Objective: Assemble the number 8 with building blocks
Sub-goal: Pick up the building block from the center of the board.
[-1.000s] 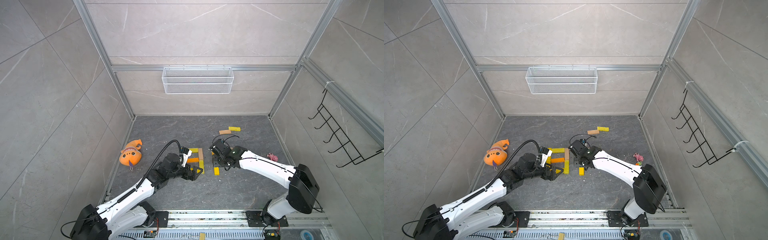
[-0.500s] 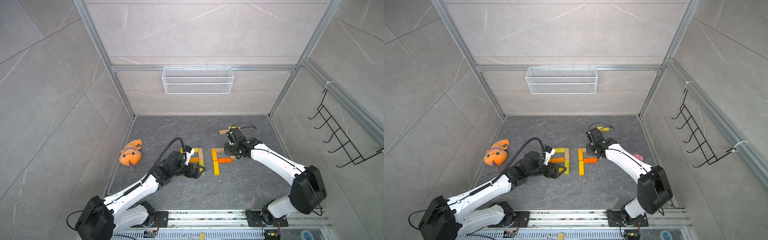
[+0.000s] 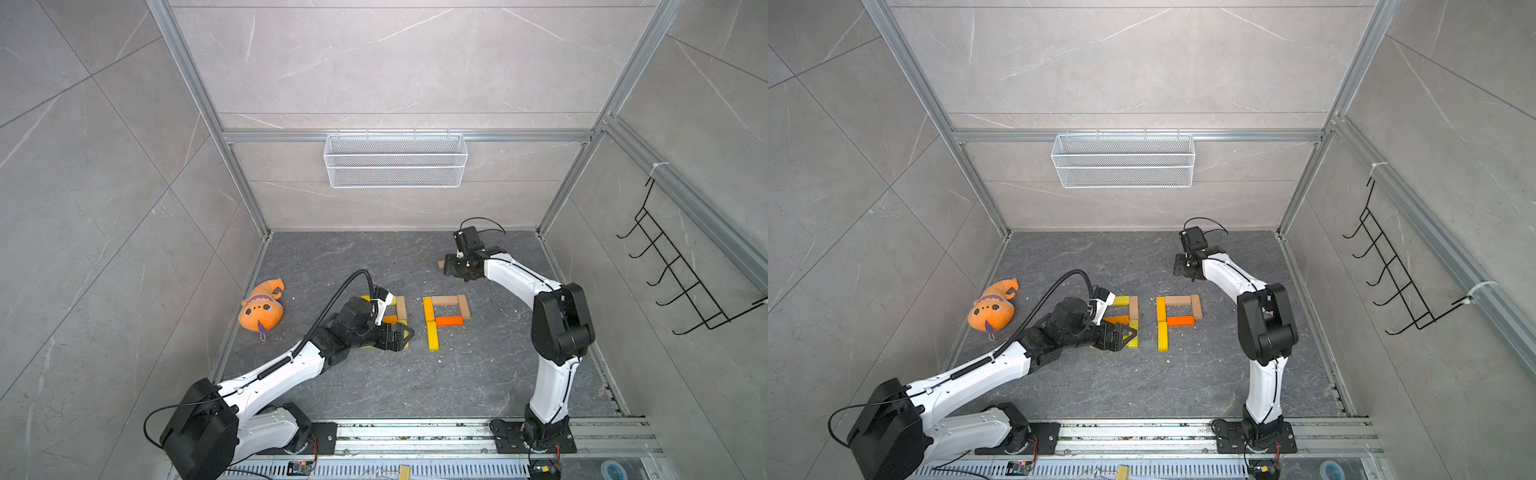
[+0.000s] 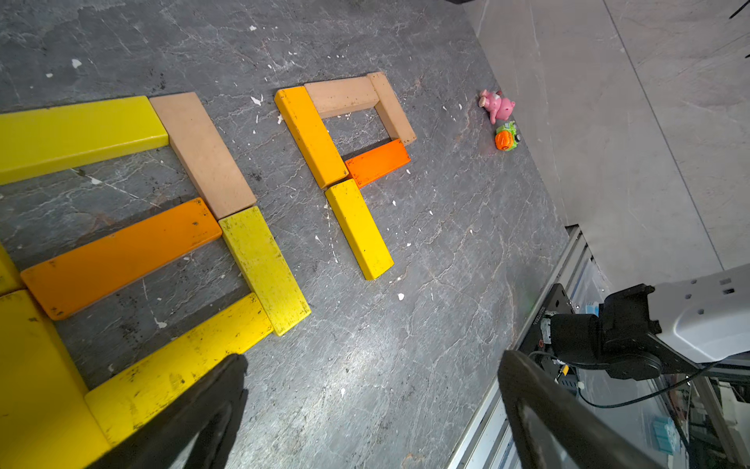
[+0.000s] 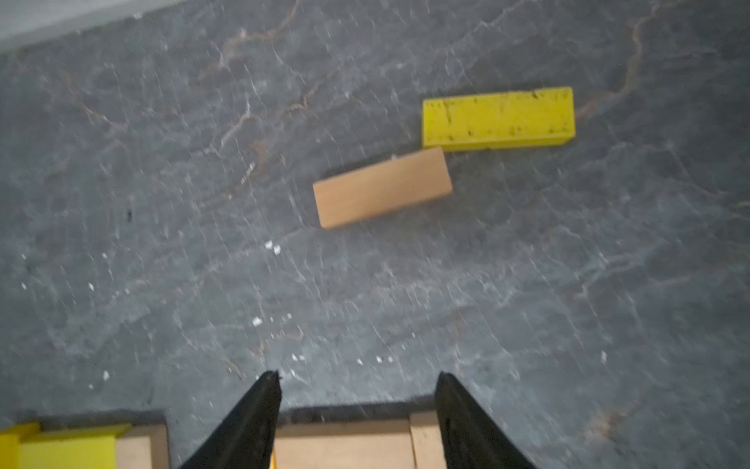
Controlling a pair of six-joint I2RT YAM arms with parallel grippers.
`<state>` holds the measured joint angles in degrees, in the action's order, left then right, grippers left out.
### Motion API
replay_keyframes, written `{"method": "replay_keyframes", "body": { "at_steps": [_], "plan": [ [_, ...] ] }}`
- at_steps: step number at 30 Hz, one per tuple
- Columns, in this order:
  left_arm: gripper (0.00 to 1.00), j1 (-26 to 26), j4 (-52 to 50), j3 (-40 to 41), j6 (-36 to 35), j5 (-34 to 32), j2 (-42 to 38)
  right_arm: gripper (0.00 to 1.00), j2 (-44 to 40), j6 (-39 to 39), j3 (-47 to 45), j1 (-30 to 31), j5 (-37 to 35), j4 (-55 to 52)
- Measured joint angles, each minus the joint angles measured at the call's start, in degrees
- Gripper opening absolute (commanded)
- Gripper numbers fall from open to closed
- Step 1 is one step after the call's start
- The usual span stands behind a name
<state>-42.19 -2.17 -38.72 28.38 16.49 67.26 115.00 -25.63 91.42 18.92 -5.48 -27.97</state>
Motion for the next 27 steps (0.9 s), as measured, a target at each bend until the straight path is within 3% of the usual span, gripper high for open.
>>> {"method": "replay_keyframes", "body": {
  "at_steps": [10, 27],
  "plan": [
    [1.00, -0.04, -0.13, -0.55, -0.02, -1.22, 0.09, 0.63, 13.22, -2.58, 14.32, -0.66, -0.57, -2.23],
    [1.00, -0.04, -0.52, -1.55, -0.02, -1.46, 2.21, 0.71, 24.20, -6.40, 30.36, -1.97, -2.71, -11.82]
  ]
}}
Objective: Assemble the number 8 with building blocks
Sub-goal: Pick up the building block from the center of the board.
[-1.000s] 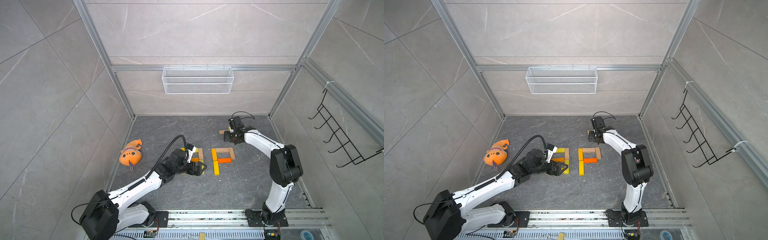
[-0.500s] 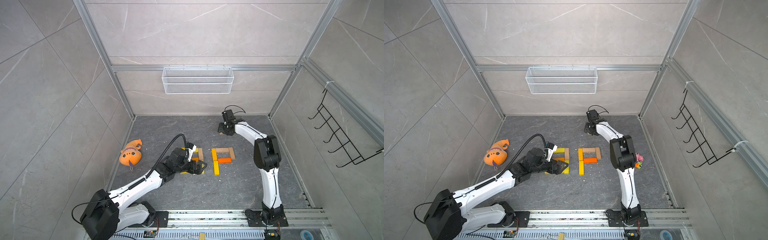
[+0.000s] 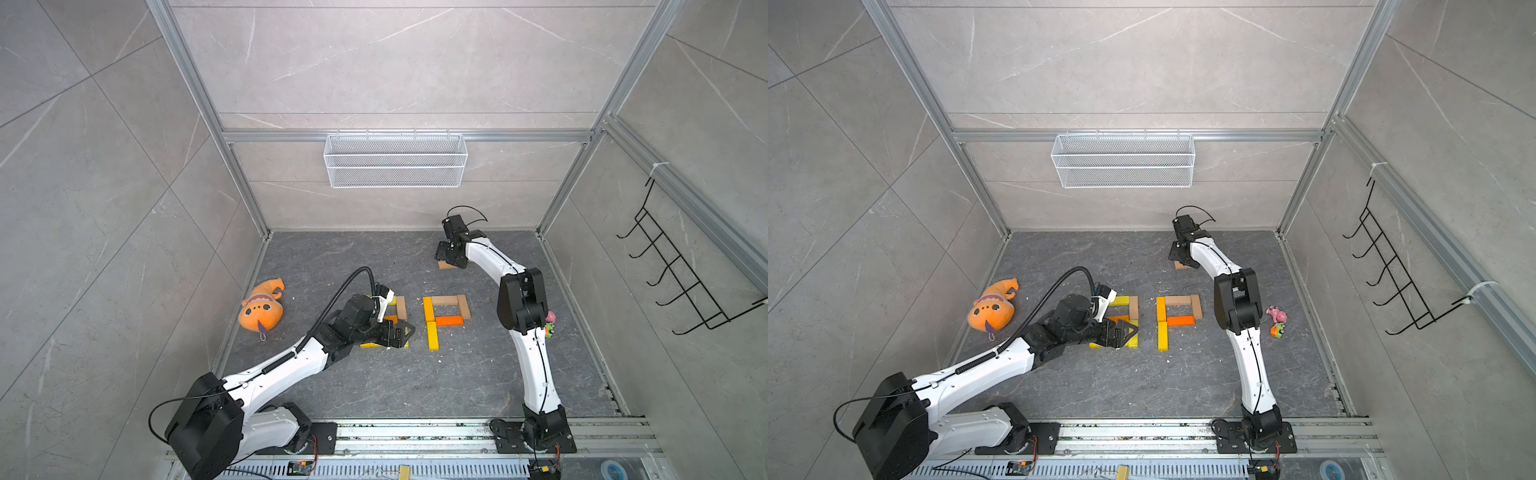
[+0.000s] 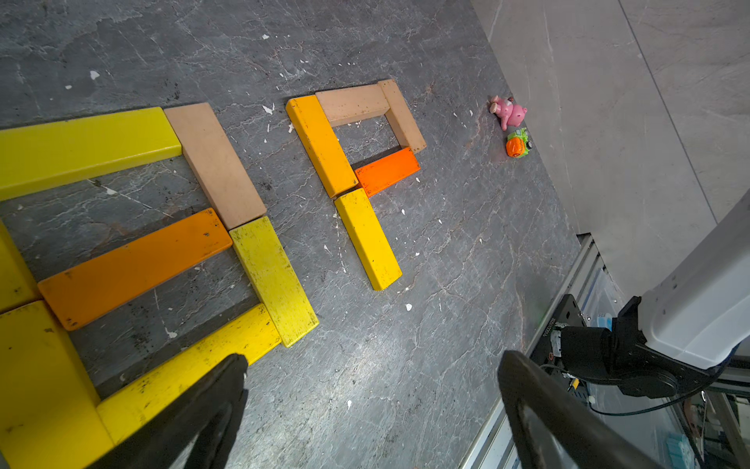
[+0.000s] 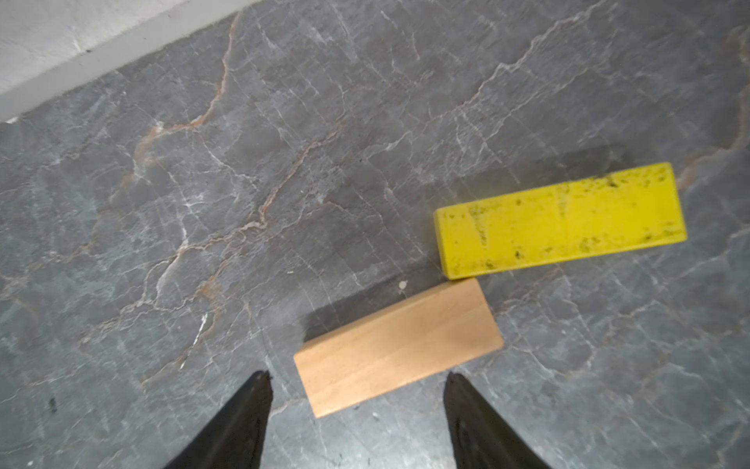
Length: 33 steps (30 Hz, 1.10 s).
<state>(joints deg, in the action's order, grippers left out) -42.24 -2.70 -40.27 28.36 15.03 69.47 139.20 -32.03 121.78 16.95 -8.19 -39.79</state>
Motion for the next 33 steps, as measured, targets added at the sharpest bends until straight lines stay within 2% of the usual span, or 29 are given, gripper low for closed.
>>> {"method": "replay_keyframes", "body": {
  "at_steps": [15, 33],
  "plan": [
    [0.99, 0.00, -0.50, -1.22, -0.02, -0.15, 2.01, 0.71, 7.69, -1.01, 12.24, -0.22, -1.44, -7.28],
    [1.00, 0.00, -0.48, -1.29, -0.02, -0.15, 2.14, 0.67, 6.88, -0.74, 9.68, -0.26, -4.26, -5.81]
  ]
}}
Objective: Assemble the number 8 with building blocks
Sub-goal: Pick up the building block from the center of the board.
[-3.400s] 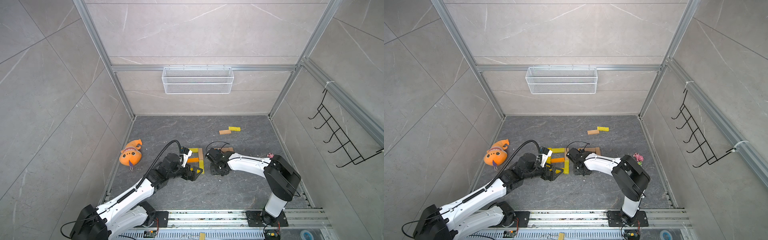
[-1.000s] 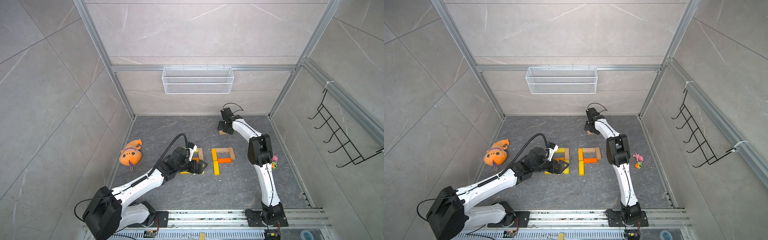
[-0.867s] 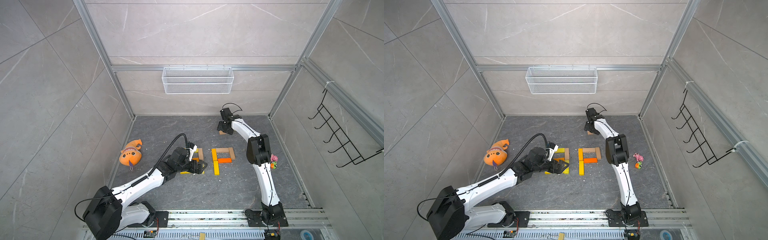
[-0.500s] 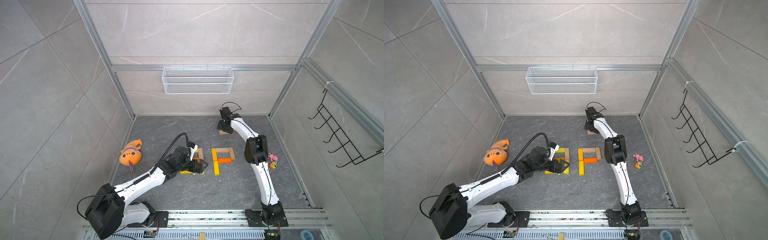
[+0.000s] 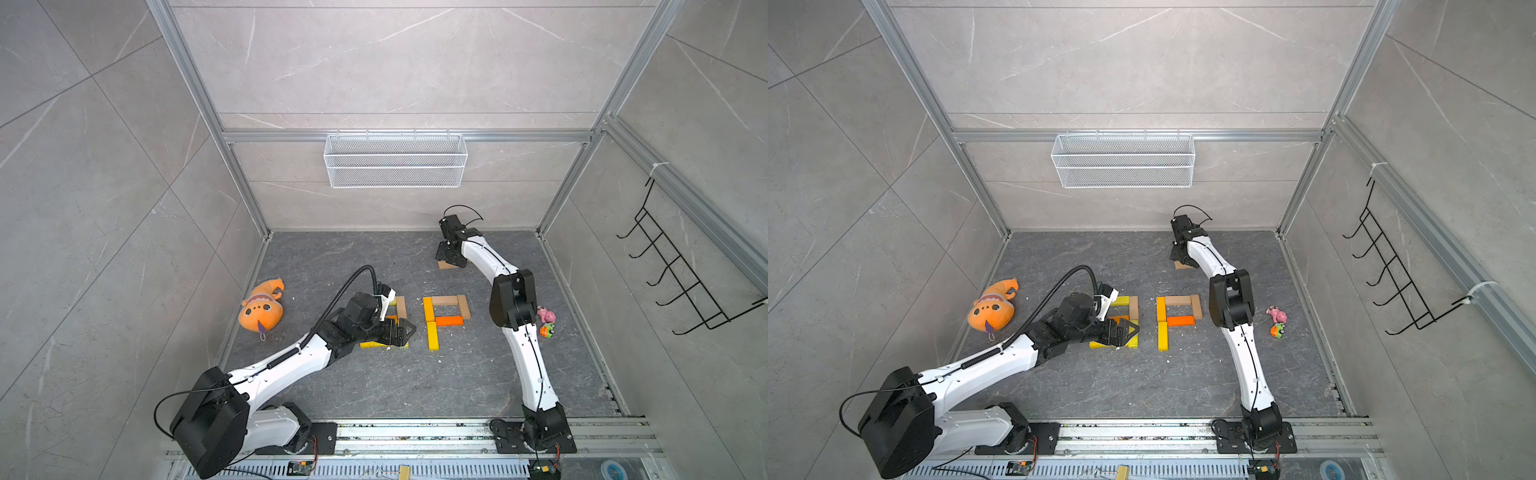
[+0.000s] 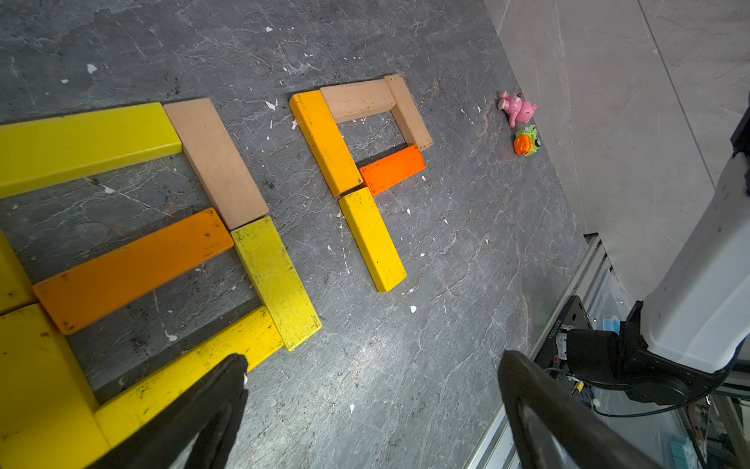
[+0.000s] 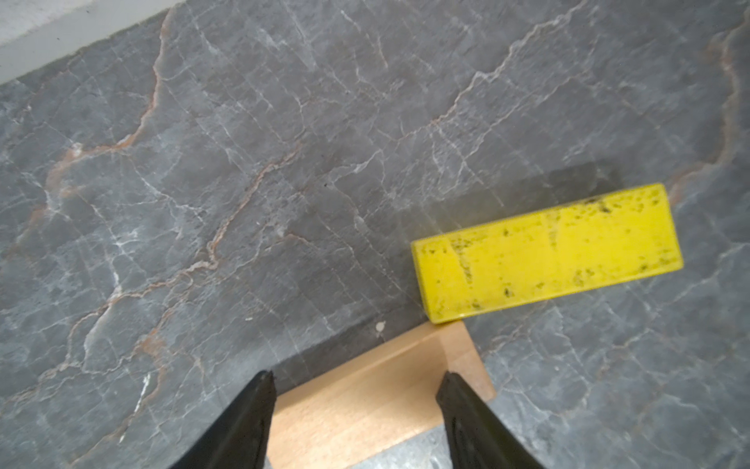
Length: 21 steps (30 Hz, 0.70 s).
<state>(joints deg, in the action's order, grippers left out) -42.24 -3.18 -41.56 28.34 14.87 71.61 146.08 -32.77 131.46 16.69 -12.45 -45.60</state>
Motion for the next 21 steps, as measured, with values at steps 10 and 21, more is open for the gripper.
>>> {"method": "replay_keyframes", "body": {
  "at_steps": [10, 21],
  "plan": [
    [1.00, 0.00, 0.07, 0.00, 0.00, 0.02, 0.00, 0.65, -2.58, 1.51, -4.72, -0.28, -1.55, 0.17],
    [1.00, 0.00, 0.28, 0.00, 0.00, 0.15, 0.00, 0.72, -6.60, 2.62, -11.34, -1.51, -0.44, 1.64]
  ]
}}
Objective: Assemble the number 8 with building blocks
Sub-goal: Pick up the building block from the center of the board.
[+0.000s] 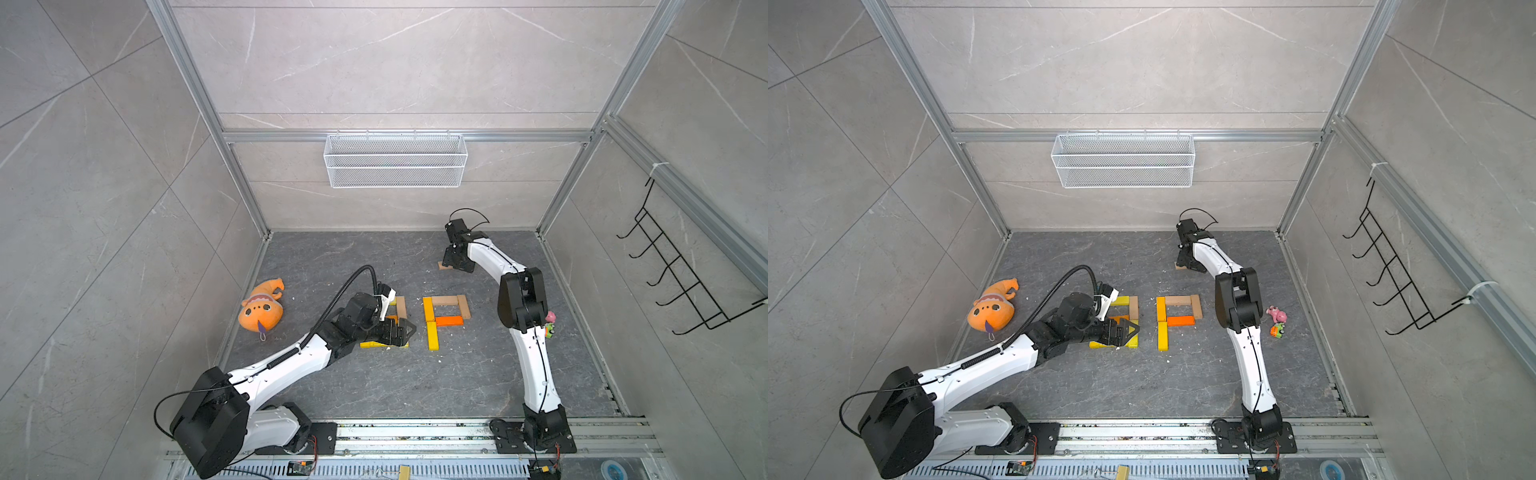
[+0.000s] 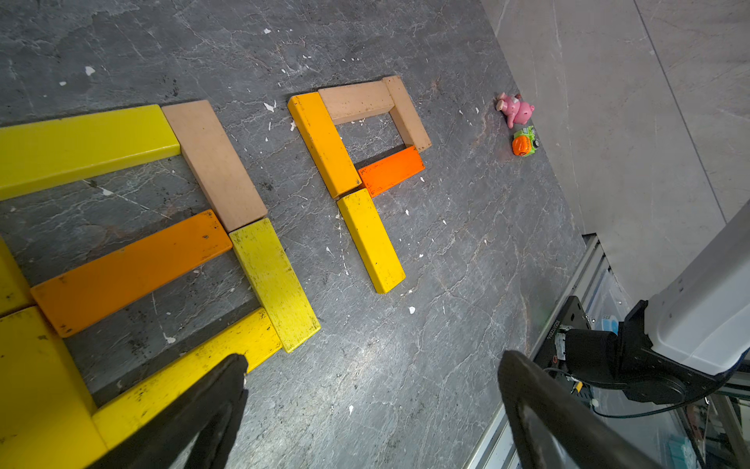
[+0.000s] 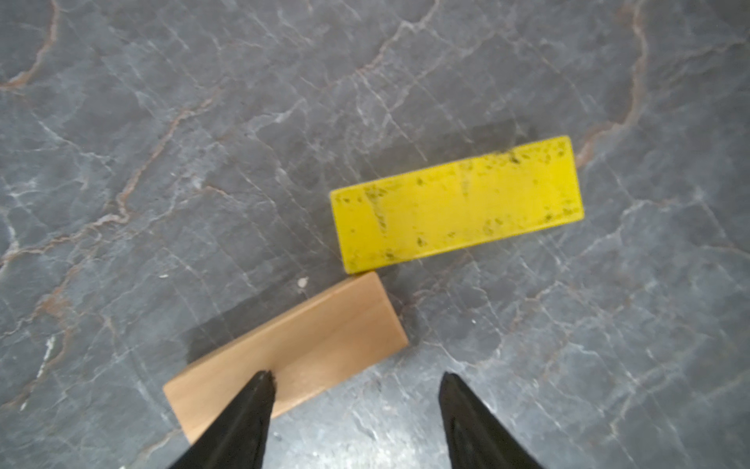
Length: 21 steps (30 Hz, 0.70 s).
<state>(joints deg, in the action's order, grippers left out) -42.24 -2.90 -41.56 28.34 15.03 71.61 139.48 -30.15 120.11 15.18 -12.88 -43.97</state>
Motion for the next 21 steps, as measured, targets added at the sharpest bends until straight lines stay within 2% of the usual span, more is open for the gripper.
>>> {"method": "replay_keyframes", "body": {
  "at_steps": [6, 21],
  "plan": [
    [1.00, 0.00, 0.24, 0.00, 0.00, 0.07, 0.35, 0.82, -0.11, -0.59, -0.02, -0.44, 1.36, 0.09],
    [0.99, 0.00, 0.37, 0.00, 0.02, 0.07, 0.37, 0.87, 3.48, -5.57, 6.67, -0.35, 3.45, -1.55]
  ]
}}
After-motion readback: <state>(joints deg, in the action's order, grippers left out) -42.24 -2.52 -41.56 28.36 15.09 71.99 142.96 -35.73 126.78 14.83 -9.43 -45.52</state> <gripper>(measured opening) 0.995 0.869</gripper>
